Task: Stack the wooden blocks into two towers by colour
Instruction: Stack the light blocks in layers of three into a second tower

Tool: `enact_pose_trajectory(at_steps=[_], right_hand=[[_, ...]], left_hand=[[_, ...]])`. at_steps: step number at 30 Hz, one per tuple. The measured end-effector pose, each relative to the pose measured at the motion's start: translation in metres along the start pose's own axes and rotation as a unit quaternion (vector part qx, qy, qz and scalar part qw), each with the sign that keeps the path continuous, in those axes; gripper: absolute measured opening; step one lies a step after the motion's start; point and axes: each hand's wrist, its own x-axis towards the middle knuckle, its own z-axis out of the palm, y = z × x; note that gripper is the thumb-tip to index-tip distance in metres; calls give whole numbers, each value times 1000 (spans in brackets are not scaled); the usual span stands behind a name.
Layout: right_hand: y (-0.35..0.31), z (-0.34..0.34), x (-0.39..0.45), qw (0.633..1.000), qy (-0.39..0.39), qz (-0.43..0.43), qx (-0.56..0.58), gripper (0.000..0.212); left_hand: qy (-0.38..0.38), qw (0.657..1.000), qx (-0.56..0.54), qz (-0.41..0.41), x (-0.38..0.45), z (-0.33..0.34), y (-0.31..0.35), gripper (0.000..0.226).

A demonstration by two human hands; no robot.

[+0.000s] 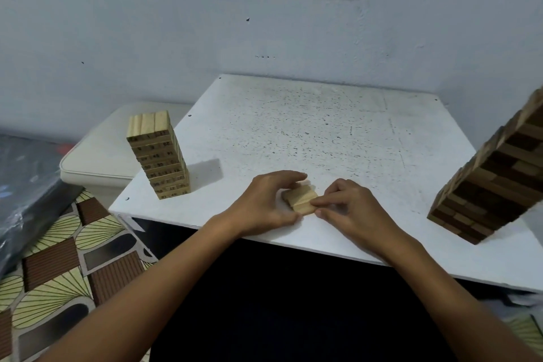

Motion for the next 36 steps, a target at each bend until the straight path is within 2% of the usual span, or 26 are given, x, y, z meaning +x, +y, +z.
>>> enact_pose_trajectory(at_steps=[5, 8, 11, 14, 16, 18, 20, 24, 26, 30, 33, 36], right_hand=[[-4, 2, -9, 1000, -10, 18, 1, 18], [-5, 1, -11, 999, 10, 35, 35, 17], [-9, 0, -10, 993, 54, 48, 96, 23], [-15, 4, -7, 972, 102, 85, 195, 27], [-22, 8, -4, 940, 128, 114, 296, 30], [-31, 13, -1, 889, 149, 141, 410, 37], [-40, 17, 2, 852, 159, 153, 474, 58], [-56, 29, 6, 839, 160, 143, 499, 124], [-58, 34, 10, 838, 166, 140, 501, 132], [-58, 42, 13, 836, 178, 134, 501, 124], [-58, 45, 15, 838, 189, 133, 494, 87], [-57, 45, 16, 835, 193, 140, 496, 76]], left_hand=[[-114, 993, 10, 6, 9, -9, 5, 85], [-129, 992, 0, 11, 12, -12, 4, 89], [-65, 996, -52, 31, 10, -6, 0, 80], [31, 982, -188, -4, 6, 7, 5, 59], [87, 956, -274, -55, 5, 15, 13, 49], [127, 925, -345, -93, 6, 22, 21, 50], [159, 893, -406, -113, 7, 28, 27, 56], [201, 859, -455, -121, 7, 35, 37, 56], [207, 846, -475, -128, 7, 37, 39, 62], [209, 840, -484, -125, 8, 42, 39, 77], [214, 841, -483, -118, 9, 45, 37, 79], [207, 844, -480, -118, 8, 46, 34, 78]])
